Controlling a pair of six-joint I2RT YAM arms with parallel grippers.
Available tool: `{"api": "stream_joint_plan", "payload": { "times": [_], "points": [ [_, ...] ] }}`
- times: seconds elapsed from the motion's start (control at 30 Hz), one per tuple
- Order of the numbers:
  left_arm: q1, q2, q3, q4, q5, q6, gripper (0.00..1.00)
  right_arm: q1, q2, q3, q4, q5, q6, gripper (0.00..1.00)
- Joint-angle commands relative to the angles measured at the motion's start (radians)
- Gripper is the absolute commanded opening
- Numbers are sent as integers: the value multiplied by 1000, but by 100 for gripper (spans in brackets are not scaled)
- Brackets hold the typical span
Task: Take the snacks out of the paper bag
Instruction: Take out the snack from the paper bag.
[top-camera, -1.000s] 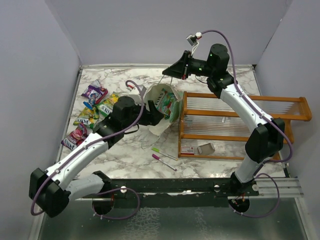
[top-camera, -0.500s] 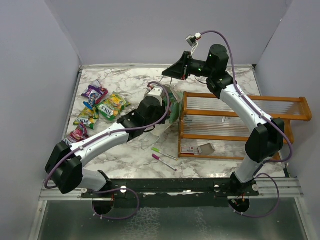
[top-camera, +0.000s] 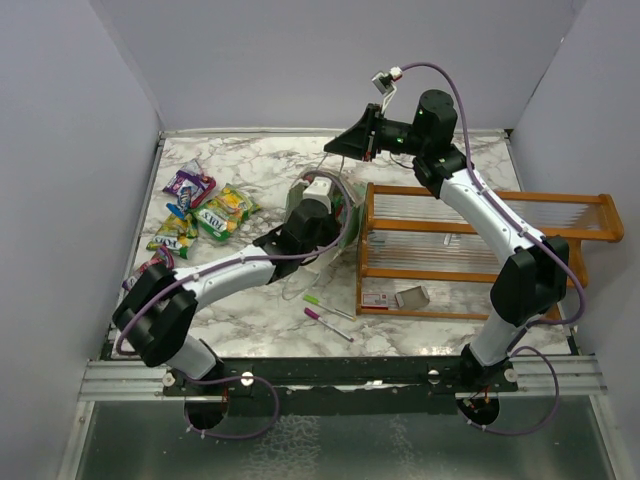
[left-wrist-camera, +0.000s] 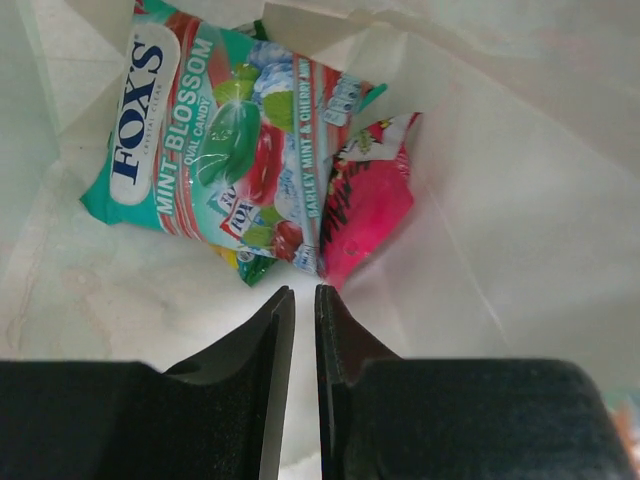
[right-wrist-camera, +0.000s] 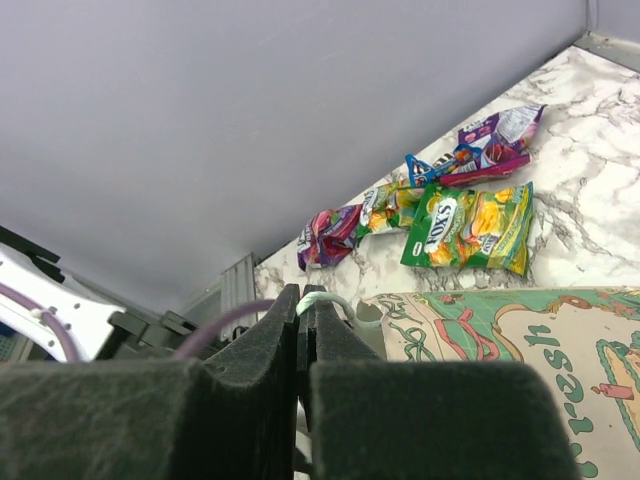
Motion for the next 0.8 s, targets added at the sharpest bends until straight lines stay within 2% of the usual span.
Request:
{"api": "stream_joint_plan", "payload": {
  "times": [0.0,0.2,0.33,0.47,0.6,0.77],
  "points": [
    [1,103,20,121,-99,54,17,3,-39,-7,37,-16,9,1],
    [16,242,58,199,-164,103,19,3,-46,-8,41,-20,17,1],
    [30,314,102,191,-196,108,43,3,-51,-6,43,-23,21,1],
    [31,350,128,215,-233,124,61,3,-55,-7,38,-24,16,1],
    [37,396,177,228,-238,152,69,3,-55,-8,39,-28,20,1],
    [43,432,173,351,-248,183,75,3,-60,-14,45,-32,31,2]
  ]
}}
